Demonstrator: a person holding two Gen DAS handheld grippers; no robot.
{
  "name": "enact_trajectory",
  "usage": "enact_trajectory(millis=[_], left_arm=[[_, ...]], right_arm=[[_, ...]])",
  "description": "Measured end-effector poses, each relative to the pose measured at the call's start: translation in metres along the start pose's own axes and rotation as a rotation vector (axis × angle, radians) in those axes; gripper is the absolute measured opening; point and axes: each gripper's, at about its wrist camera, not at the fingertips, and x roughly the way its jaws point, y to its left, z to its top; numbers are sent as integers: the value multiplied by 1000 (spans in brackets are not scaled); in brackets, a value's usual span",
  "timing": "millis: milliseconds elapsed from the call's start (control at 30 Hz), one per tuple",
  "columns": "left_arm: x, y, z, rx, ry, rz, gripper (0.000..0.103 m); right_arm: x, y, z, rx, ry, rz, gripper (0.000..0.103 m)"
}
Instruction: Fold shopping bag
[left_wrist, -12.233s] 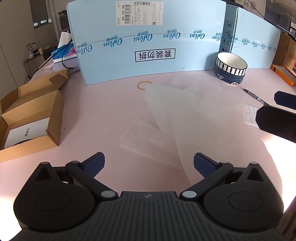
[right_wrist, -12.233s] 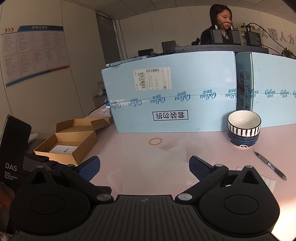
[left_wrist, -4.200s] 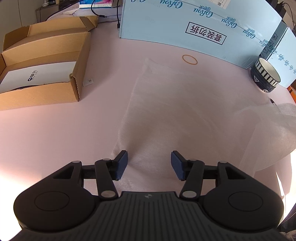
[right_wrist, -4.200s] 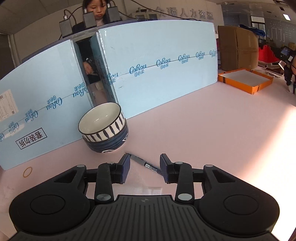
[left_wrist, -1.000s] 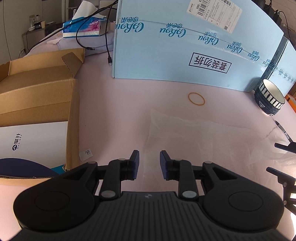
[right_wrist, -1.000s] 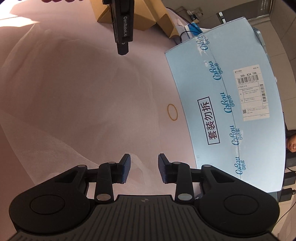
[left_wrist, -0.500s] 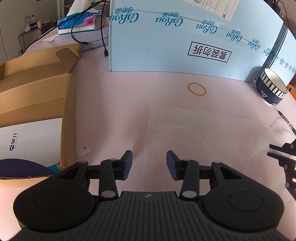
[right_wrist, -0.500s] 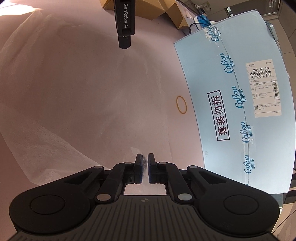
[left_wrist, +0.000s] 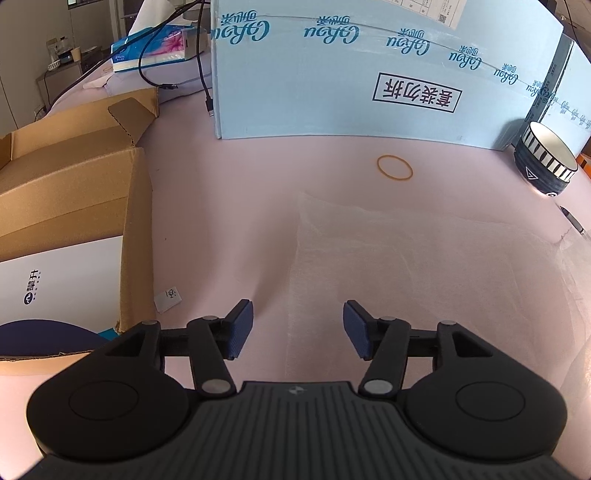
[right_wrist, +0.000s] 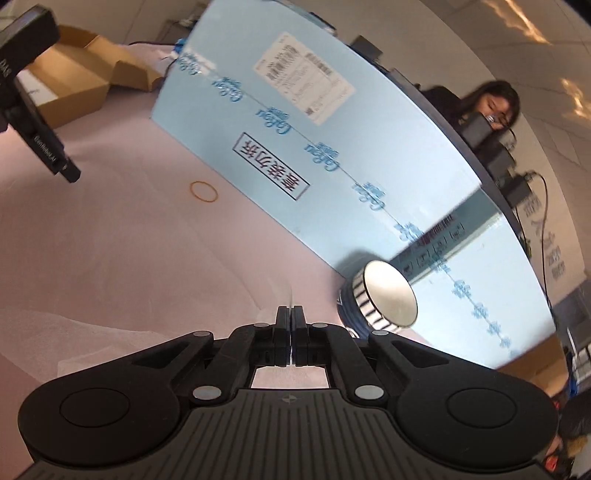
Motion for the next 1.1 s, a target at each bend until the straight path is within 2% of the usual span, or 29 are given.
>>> enact_trajectory(millis=[133,233,500,600,667,767,833,867,933,967,1000,1100], left_arm=[[3,-2,2,16,3,1,54],[7,-8,5,53,3,0,55],[12,-25,16,142,-86,-10,63],[16,-25,14,153,-132,-11,63],[22,-23,16,146,-135,-12,63],[32,-20,22,128,-147,-55,63],[41,-16,28,80,-135,-103,55],[45,-15,30,59,-125,-119,42],[50,-16,34,35,-126,-111,30],[52,-17,37,34,-118,-110,12],[53,-18,39,27,-109,-117,0],[51,-18,41,19,-99,-126,0]], right_arm=[[-24,-14,-48,189,111,-61,1],[-27,-17,-73,263,179,-106,1],[-30,-30,-118,455,282,-227,1],[-29,-37,-137,479,330,-270,1],[-26,-43,-146,492,355,-290,1],[-20,-55,-155,508,377,-310,1],[-16,-59,-156,511,378,-312,1],[-13,-60,-155,512,378,-311,1],[-8,-60,-154,515,379,-306,1],[-5,-61,-153,515,380,-304,1],[-2,-61,-153,515,382,-301,1],[2,-63,-152,517,384,-301,1]])
